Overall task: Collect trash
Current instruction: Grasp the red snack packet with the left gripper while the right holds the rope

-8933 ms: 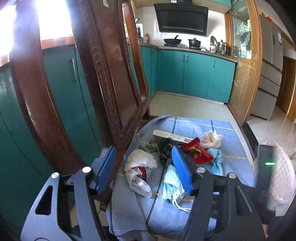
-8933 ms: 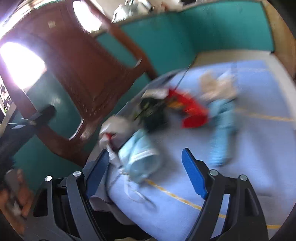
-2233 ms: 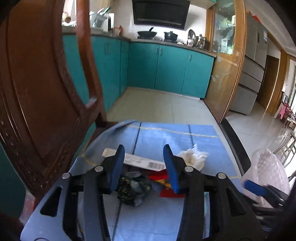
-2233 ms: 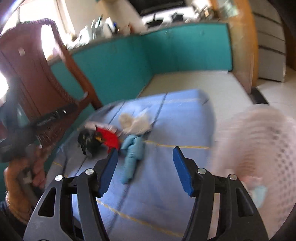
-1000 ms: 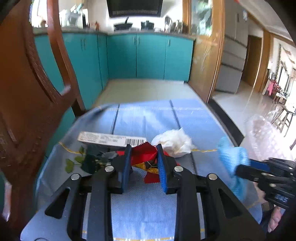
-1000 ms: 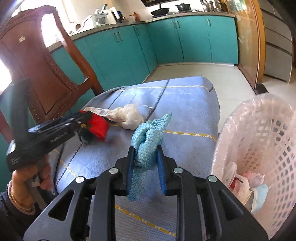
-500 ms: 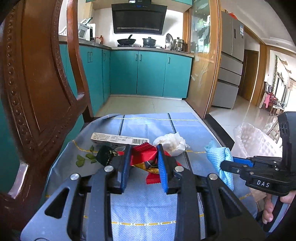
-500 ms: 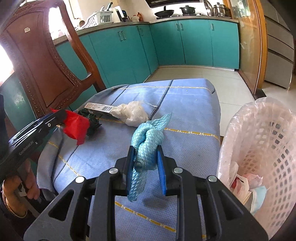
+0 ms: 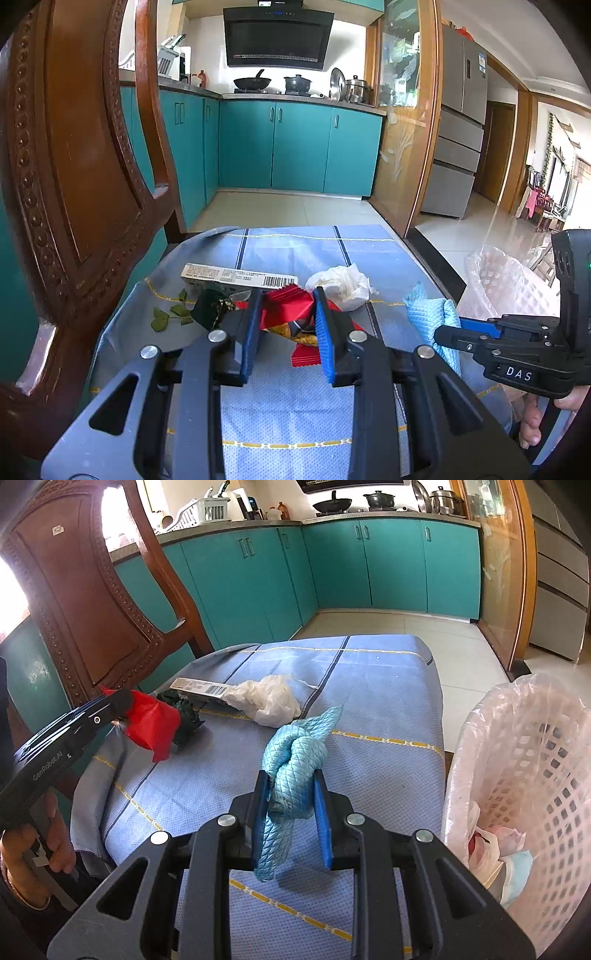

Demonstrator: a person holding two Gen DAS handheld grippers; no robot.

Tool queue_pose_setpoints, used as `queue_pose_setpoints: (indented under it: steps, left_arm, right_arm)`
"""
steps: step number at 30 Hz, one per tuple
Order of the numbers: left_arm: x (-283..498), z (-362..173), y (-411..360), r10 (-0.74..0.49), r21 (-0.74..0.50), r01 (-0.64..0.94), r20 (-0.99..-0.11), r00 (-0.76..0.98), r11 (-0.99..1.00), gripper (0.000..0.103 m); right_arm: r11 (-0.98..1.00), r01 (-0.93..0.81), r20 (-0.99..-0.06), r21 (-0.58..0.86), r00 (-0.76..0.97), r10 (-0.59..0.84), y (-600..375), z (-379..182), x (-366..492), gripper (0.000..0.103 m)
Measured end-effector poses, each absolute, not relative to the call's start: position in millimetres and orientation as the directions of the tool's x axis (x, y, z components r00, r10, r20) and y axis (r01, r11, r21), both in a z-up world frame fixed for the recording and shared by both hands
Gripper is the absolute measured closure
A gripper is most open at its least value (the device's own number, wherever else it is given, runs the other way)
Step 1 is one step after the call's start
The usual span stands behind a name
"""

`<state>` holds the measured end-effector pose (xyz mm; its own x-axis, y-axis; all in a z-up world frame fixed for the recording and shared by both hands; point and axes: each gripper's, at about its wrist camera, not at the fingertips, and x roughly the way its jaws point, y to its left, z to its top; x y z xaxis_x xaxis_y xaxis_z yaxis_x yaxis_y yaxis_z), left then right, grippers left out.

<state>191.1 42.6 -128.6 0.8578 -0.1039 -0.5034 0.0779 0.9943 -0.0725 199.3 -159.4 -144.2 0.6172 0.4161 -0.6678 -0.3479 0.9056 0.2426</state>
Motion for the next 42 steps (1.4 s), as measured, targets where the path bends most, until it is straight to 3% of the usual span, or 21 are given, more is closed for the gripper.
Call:
queue_pose_setpoints:
  steps: [42]
  left_arm:
    - [196, -139, 35, -0.116, -0.06, 0.099, -0.546, 0.83, 0.993, 0.074]
  right_arm:
    - [0.909, -0.36, -0.668, 0.209, 0.626, 0.401, -158, -144, 194, 0.079]
